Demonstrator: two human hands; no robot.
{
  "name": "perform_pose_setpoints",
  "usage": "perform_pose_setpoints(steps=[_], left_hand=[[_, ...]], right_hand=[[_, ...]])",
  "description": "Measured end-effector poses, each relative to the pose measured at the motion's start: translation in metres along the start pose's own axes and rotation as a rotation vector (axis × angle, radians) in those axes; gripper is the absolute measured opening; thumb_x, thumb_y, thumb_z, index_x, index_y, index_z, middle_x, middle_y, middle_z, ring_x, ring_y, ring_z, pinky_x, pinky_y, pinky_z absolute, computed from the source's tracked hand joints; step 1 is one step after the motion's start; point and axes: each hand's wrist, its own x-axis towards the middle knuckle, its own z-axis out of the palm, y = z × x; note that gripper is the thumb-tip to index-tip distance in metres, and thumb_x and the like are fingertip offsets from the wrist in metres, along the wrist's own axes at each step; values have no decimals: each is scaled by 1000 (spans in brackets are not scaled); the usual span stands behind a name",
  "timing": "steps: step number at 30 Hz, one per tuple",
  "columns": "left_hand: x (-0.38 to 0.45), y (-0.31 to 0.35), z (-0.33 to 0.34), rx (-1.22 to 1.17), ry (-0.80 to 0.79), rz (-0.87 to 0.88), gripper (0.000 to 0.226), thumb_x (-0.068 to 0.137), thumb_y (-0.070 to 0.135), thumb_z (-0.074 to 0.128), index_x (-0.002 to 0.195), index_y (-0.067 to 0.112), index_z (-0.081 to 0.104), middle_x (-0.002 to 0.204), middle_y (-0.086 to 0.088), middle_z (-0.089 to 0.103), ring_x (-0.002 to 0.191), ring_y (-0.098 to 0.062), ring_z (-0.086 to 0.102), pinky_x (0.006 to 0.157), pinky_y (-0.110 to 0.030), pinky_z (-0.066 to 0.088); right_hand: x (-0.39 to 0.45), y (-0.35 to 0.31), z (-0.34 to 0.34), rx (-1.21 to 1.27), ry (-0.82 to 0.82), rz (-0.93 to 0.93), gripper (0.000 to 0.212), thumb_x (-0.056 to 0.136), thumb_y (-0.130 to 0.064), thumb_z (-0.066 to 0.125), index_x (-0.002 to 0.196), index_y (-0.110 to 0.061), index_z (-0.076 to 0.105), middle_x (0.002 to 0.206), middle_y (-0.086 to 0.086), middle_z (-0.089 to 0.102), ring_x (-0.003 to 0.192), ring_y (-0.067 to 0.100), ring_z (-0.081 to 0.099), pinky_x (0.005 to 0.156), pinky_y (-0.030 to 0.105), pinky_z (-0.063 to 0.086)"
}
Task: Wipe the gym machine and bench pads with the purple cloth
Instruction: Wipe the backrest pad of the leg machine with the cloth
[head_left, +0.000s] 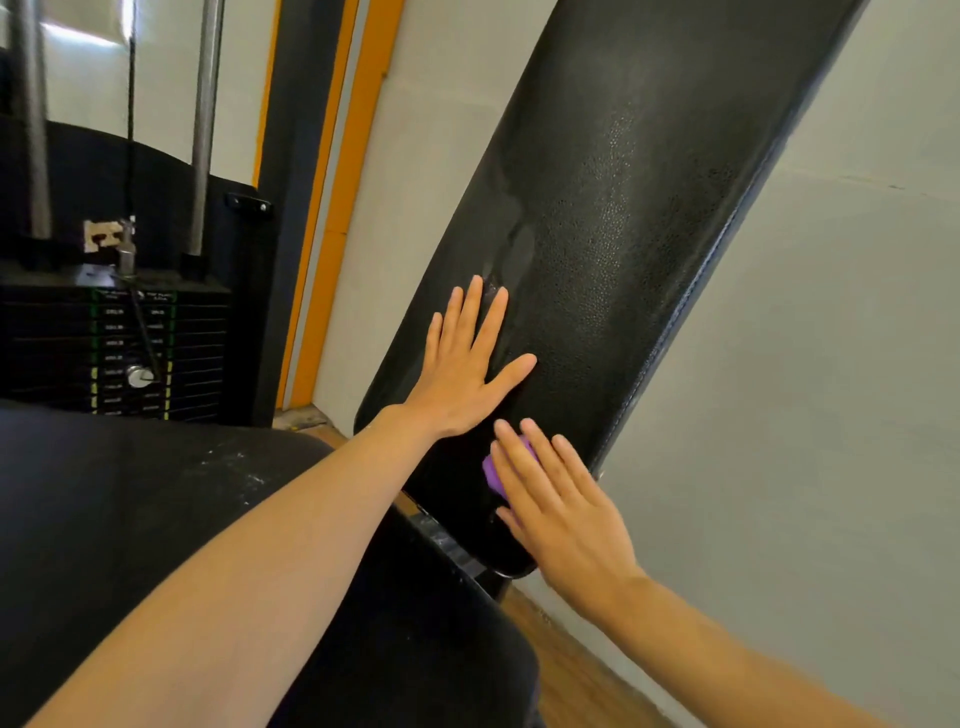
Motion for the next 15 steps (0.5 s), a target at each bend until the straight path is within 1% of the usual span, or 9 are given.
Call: perform_pose_setpoints(steps=[2,4,7,8,9,11,12,14,15], left_hand=[[0,-4,1,-22,16,9,78,96,66,29,151,37,-19,162,4,-30,144,-11,-35,108,-24,-31],[2,-5,2,-29,21,7,79,97,65,31,153,37,-18,162,5,-30,144,-10,-35,109,-26,-30],[2,-5,2,-15,-4,-3,80,100,63,33,156,33,-15,162,4,-30,145,-11,-34,114,-33,-25],[2,-5,1,-16,-9,-2,80,100,62,33,156,32,-14,162,4,-30,146,-12,-33,116,-36,-23],[2,-5,-1,-21,-15,1,80,99,64,33,156,32,-14,162,3,-29,146,-13,-32,117,-37,-22],[2,-6,-1,-23,-22,6,82,95,67,28,156,32,-14,163,3,-29,147,-13,-32,116,-37,-22],[2,-6,-1,-16,-24,7,82,94,67,26,156,32,-14,163,2,-29,147,-14,-32,116,-36,-22],[2,-6,0,-4,-20,7,81,95,67,25,156,32,-15,163,2,-29,146,-14,-32,115,-35,-23],[3,-6,-1,-1,-16,4,81,94,68,25,156,32,-15,163,2,-29,146,-13,-32,114,-35,-24]], right_hand=[[23,23,-12,13,37,120,58,102,-33,42,150,-1,32,160,20,21,147,36,22,122,47,15],[38,33,-20,58,96,266,59,97,-27,51,147,1,38,156,23,28,145,39,27,120,49,20],[36,13,-21,187,127,439,58,97,-22,53,148,2,36,157,22,28,146,39,21,120,49,18],[29,2,-18,219,129,447,57,100,-23,50,149,2,34,157,21,26,147,39,17,122,49,15],[19,-11,-15,230,111,404,56,101,-26,45,149,1,34,158,20,24,148,38,14,122,48,12],[-4,-33,-3,193,38,193,60,98,-31,43,149,-1,34,159,16,20,150,37,5,122,46,3],[-15,-38,3,168,-4,81,64,97,-32,51,150,-3,31,160,15,18,150,35,2,122,45,0],[-31,-38,11,125,-100,-78,91,86,-32,72,154,-5,18,162,14,14,151,32,1,122,43,-5],[-36,-34,10,114,-143,-138,100,81,-32,77,154,-7,15,163,12,14,151,32,3,122,43,-7]])
